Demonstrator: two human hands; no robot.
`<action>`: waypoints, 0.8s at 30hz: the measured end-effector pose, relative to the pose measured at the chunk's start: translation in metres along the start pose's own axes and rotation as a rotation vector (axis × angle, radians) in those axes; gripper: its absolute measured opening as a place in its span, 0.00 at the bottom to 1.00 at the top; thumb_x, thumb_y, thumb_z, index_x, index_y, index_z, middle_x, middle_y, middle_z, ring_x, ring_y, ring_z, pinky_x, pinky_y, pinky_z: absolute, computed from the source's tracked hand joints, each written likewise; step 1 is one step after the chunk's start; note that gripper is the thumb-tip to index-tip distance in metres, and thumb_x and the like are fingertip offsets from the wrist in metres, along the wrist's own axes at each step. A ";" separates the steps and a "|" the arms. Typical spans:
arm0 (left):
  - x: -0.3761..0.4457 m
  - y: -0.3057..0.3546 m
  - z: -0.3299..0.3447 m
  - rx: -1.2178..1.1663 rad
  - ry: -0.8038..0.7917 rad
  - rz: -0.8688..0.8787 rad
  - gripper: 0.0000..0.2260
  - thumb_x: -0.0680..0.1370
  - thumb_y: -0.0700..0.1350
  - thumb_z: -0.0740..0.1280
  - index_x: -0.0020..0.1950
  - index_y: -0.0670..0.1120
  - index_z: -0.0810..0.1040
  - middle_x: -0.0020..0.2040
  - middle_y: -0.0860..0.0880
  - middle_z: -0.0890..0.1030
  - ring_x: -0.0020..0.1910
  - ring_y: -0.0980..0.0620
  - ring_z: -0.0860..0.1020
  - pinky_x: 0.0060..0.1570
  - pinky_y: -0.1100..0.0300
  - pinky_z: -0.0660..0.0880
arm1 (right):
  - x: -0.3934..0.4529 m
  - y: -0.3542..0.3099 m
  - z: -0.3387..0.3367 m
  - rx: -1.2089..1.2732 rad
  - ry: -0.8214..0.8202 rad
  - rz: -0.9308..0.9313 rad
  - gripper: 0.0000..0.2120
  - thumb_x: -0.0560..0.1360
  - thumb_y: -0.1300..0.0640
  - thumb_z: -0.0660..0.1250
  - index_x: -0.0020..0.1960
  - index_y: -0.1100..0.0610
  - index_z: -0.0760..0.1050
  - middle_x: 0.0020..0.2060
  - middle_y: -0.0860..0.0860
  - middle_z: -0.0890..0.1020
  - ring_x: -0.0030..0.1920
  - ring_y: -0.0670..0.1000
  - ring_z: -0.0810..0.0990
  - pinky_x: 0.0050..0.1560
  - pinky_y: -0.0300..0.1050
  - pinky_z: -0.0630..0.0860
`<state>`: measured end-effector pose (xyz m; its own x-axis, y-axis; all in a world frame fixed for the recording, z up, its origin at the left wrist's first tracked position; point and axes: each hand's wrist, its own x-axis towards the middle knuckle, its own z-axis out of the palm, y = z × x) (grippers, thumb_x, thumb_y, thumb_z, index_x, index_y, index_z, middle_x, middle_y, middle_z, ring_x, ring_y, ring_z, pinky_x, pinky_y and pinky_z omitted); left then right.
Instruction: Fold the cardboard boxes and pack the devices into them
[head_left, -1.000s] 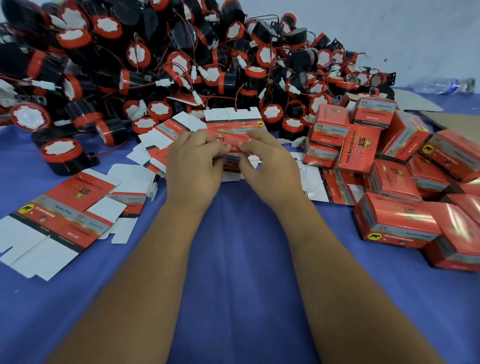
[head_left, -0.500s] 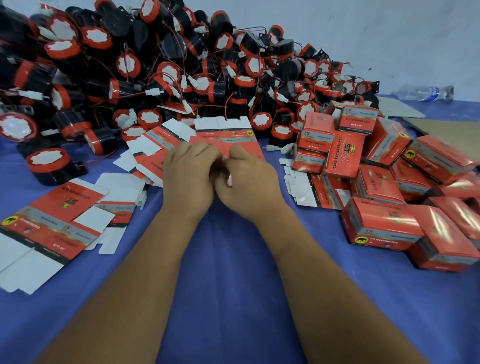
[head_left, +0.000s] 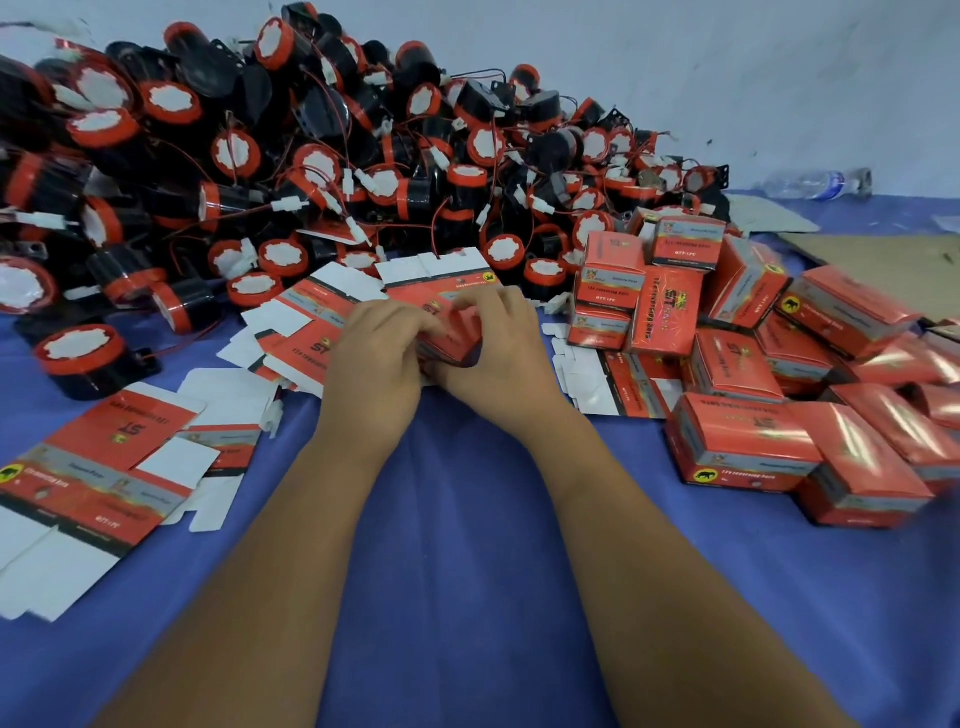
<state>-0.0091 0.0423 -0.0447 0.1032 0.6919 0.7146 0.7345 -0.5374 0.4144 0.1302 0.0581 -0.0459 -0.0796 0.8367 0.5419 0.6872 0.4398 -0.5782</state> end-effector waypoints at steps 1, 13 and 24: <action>0.000 -0.001 0.001 -0.001 0.014 -0.020 0.13 0.72 0.26 0.63 0.48 0.38 0.83 0.47 0.42 0.82 0.51 0.40 0.77 0.52 0.67 0.63 | 0.000 -0.001 -0.003 0.014 0.024 -0.007 0.25 0.66 0.54 0.78 0.59 0.58 0.74 0.55 0.53 0.70 0.55 0.53 0.70 0.54 0.51 0.72; -0.004 -0.015 0.000 0.318 -0.233 -0.445 0.22 0.76 0.55 0.68 0.69 0.54 0.74 0.72 0.45 0.70 0.74 0.42 0.61 0.74 0.45 0.53 | 0.007 0.045 -0.070 -0.540 0.575 0.320 0.15 0.69 0.55 0.72 0.54 0.57 0.74 0.54 0.60 0.72 0.55 0.61 0.72 0.56 0.53 0.68; -0.003 -0.009 0.004 0.338 -0.289 -0.475 0.17 0.75 0.62 0.68 0.63 0.64 0.76 0.69 0.55 0.70 0.71 0.47 0.64 0.70 0.35 0.52 | 0.004 0.000 -0.014 -0.696 0.092 -0.005 0.16 0.75 0.56 0.62 0.61 0.58 0.75 0.67 0.57 0.70 0.69 0.61 0.66 0.67 0.54 0.57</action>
<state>-0.0136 0.0475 -0.0526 -0.1426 0.9441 0.2973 0.9103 0.0072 0.4139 0.1394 0.0571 -0.0352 -0.0438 0.7906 0.6107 0.9920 0.1070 -0.0674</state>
